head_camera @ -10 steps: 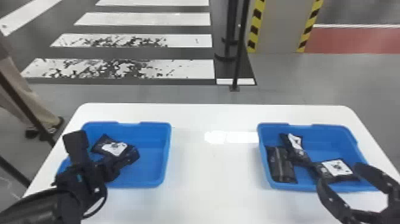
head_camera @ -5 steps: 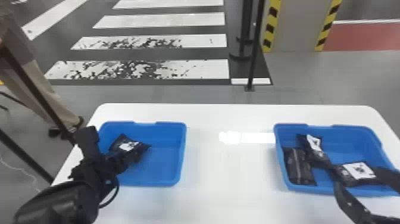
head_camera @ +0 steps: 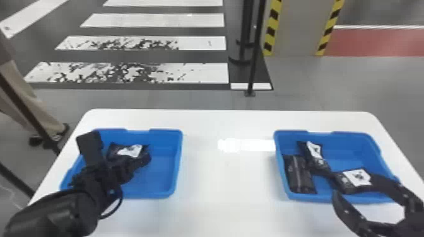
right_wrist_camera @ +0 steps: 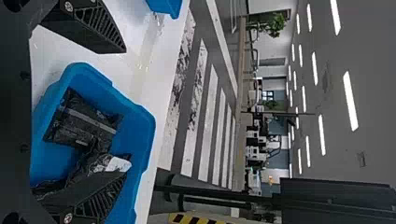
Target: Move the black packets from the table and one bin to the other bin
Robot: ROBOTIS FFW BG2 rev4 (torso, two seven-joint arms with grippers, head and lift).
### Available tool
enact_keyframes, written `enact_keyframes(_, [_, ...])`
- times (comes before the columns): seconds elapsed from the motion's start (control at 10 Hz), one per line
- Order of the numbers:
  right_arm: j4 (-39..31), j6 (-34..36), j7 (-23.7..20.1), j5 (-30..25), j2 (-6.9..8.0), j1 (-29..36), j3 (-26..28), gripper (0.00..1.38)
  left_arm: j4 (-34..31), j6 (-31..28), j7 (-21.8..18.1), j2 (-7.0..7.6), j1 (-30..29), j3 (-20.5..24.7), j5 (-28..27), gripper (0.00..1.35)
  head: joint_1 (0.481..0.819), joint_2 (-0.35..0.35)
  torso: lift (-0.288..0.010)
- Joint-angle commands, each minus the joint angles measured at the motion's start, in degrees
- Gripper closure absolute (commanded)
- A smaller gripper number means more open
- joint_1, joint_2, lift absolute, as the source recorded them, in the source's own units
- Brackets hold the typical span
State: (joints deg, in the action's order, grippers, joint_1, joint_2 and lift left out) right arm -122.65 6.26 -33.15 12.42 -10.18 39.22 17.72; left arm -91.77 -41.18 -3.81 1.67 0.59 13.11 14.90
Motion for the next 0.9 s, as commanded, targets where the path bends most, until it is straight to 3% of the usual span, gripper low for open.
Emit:
enact_keyframes(0.0, [0.23,0.35,-0.07,-0.31,0.07,-0.27,-0.24,0.08,0.58,-0.30,0.91,0.09,0.26,0.49,-1.19,0.37,0.695,0.029,-0.110])
enact_keyframes(0.4, [1.50,0.77,-0.42,-1.68,-0.02,-1.39,-0.58,0.08,5.78,4.90,4.69,-0.18,1.52,0.37,1.44,0.42,0.695,0.059,-0.110])
enact_keyframes(0.7, [1.92,2.18,-0.42,-2.59,0.07,-1.81,-0.81,0.08,8.03,6.87,6.45,-0.18,3.07,-1.11,7.50,0.43,0.695,0.042,-0.110])
enact_keyframes(0.8, [2.20,2.88,-0.51,-2.82,-0.02,-2.10,-0.69,0.08,8.03,10.11,7.85,-0.35,3.07,-2.14,9.21,0.44,0.695,0.032,-0.110])
